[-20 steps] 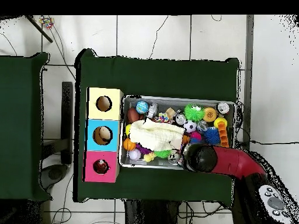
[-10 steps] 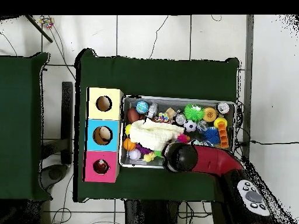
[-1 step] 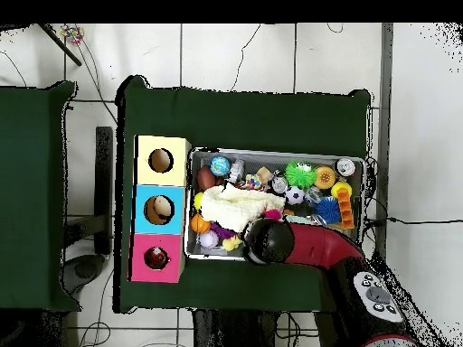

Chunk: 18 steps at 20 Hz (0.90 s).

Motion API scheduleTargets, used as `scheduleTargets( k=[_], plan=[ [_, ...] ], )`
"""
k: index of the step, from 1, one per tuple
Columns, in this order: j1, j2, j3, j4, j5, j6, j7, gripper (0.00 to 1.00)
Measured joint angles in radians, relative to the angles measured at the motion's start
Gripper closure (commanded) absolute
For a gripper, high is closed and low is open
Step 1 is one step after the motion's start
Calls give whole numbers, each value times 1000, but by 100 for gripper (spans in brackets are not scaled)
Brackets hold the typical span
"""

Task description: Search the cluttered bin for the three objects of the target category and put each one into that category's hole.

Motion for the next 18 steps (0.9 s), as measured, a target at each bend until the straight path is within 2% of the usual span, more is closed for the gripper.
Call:
scheduleTargets(
  k=[9,14,18],
  plan=[
    [48,14,-1,0,78,-2,0,100],
    [119,14,-4,0,153,-2,0,100],
    [148,14,-8,0,183,-2,0,100]
  ],
)
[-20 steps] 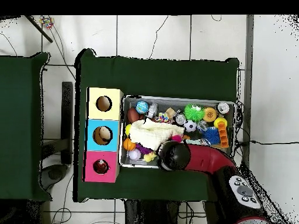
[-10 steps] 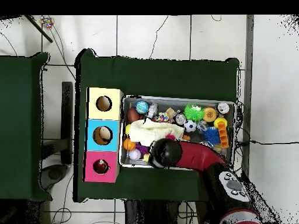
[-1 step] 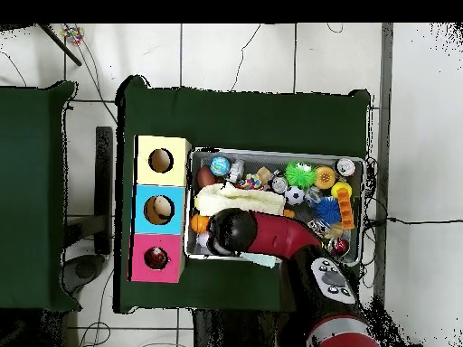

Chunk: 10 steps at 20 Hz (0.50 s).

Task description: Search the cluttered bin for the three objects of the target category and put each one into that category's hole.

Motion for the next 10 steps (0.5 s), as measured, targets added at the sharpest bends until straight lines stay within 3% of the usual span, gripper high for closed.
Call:
scheduleTargets(
  k=[10],
  plan=[
    [-4,0,-16,0,7,0,0,100]
  ],
)
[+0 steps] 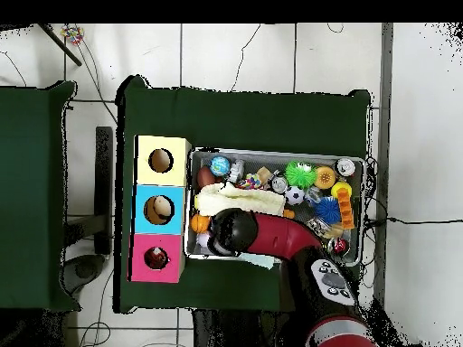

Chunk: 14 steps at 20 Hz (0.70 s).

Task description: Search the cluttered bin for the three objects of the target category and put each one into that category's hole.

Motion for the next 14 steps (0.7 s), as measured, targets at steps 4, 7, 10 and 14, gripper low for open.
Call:
scheduleTargets(
  k=[4,7,10,14],
  plan=[
    [-32,0,0,-1,-7,0,0,100],
    [-71,0,0,-4,-37,0,0,100],
    [-127,0,-1,-19,-110,0,0,100],
    [-190,0,-4,-49,-232,0,0,100]
  ],
)
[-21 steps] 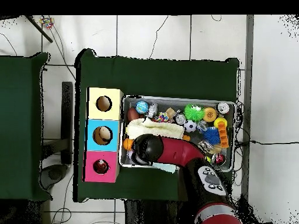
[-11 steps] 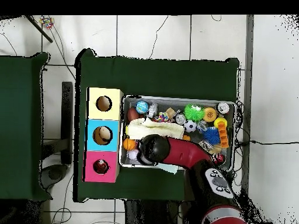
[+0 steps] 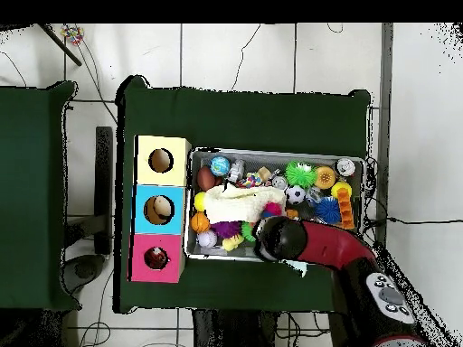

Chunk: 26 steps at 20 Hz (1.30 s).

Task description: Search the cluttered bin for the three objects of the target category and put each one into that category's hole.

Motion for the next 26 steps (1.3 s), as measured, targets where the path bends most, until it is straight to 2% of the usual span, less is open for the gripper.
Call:
scheduleTargets(
  k=[7,12,13,26],
  plan=[
    [-90,0,0,-50,-152,0,0,100],
    [-136,3,7,-77,-206,0,0,100],
    [-153,5,19,-83,-215,0,0,0],
    [-218,-17,109,-81,-202,0,0,0]
  ],
)
